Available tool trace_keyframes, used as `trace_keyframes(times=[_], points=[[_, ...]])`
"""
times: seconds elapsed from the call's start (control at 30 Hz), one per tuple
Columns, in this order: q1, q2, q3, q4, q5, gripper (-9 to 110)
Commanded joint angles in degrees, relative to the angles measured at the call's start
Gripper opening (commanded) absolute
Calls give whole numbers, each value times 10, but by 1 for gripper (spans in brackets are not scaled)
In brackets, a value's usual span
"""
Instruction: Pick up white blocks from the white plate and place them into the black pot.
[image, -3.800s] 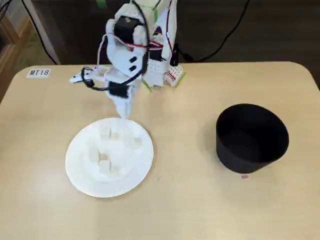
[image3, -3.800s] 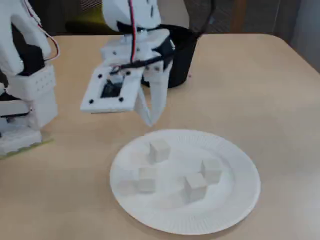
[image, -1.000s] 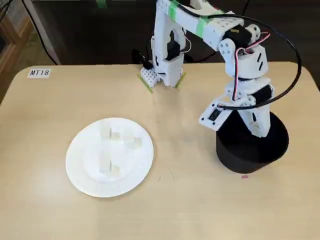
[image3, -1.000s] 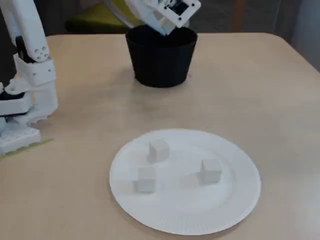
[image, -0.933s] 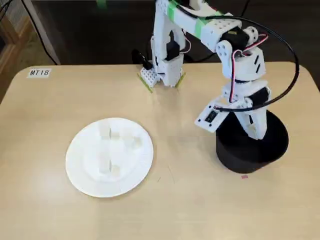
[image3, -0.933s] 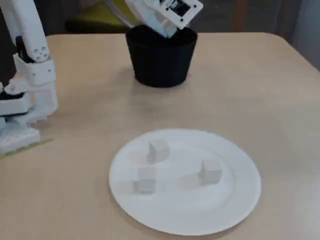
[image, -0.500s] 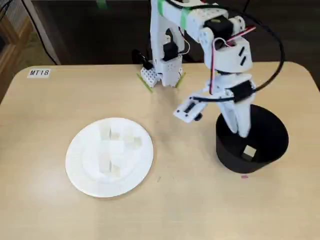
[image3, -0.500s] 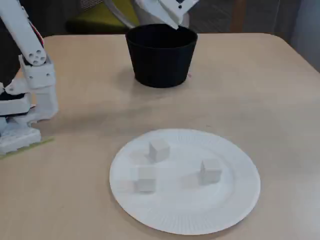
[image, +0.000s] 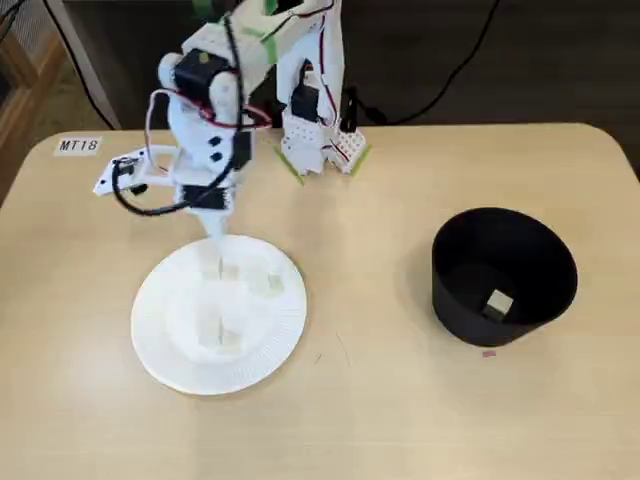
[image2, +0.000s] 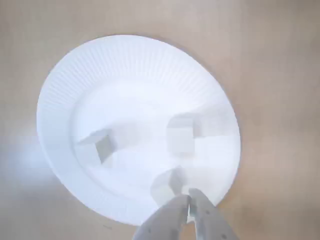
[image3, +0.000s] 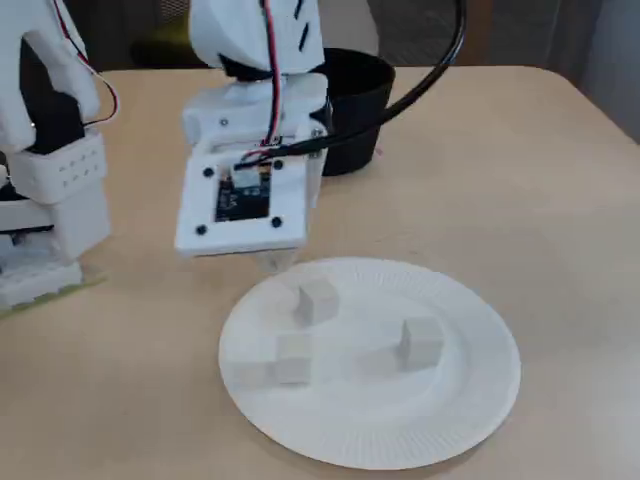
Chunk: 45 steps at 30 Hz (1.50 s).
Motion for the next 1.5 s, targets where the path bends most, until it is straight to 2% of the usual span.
trace_keyframes(times=[0.0,0.07,0.17,0.53,0.97,1.07,1.13,1.33,1.47], points=[[20,0,0,3,13,6],[33,5,19,5,8,21],[43,-2,43,7,4,27],[31,-86,45,-12,-16,28],[24,-154,43,-107,1,27],[17,-168,43,-133,18,17],[10,-177,43,-155,39,-2],[-17,-133,40,-166,36,-2],[-51,47,39,-214,89,-2]])
